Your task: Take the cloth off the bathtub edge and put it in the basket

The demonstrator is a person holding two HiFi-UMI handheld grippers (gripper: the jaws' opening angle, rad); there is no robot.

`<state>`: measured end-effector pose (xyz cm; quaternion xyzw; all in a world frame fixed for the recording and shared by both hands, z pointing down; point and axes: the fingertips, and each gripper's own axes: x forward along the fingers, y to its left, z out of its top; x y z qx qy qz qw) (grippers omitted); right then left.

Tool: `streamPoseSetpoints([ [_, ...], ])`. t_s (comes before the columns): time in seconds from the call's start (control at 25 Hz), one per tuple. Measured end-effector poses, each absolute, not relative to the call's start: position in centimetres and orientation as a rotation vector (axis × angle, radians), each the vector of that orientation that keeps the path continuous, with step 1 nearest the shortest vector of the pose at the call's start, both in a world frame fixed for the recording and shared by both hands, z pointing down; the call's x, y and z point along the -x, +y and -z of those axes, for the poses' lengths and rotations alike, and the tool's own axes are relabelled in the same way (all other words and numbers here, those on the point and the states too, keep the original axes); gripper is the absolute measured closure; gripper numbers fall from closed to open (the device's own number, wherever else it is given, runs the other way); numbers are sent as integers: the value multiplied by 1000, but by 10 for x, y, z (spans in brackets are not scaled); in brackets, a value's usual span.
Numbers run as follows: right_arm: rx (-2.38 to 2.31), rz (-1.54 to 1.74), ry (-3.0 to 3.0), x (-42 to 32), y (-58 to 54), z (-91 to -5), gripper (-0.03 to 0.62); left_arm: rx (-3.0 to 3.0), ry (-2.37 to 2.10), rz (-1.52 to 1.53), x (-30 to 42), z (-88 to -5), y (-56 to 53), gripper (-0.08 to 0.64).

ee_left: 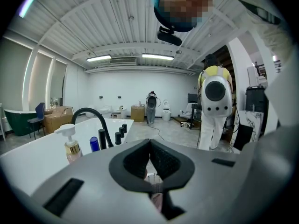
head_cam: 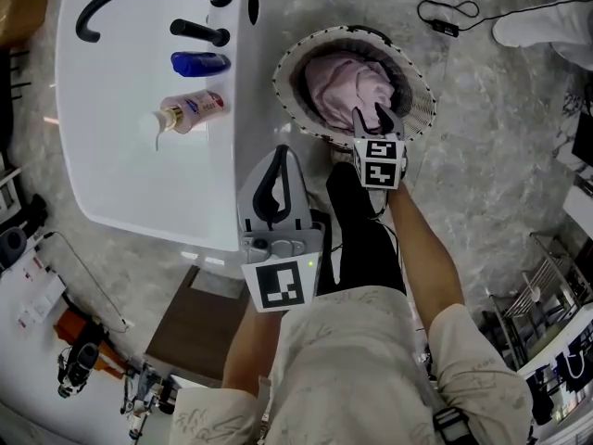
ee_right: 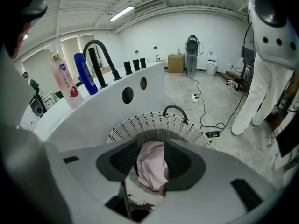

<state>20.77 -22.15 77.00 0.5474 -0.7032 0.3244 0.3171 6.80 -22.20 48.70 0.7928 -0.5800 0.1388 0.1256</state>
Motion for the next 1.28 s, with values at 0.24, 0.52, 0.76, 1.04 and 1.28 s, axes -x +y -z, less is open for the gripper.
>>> streamPoseSetpoints([
  [0.24,-1437,-848,-1857,-206,-215,-762,425,-2315,-1704,-382,-65,-479,-221,557],
  [0.52,-1424,-818,-1874,-197,-204,-739,426,-2323,-1730,-340,-57,-459,-213,557],
  [0.76,-1415,-784,-1908,-184,-185,-708,426,-2319,-1765,-299,-41,-439,-201,557],
  [1.04,-1425,-723,-1971,-168,-169,-661,428,-2310,-1817,-261,-17,-416,-178,557],
  [1.28,-1413,-644,-2021,-155,-148,-620,428,-2287,-1867,-224,10,-396,-149,557],
])
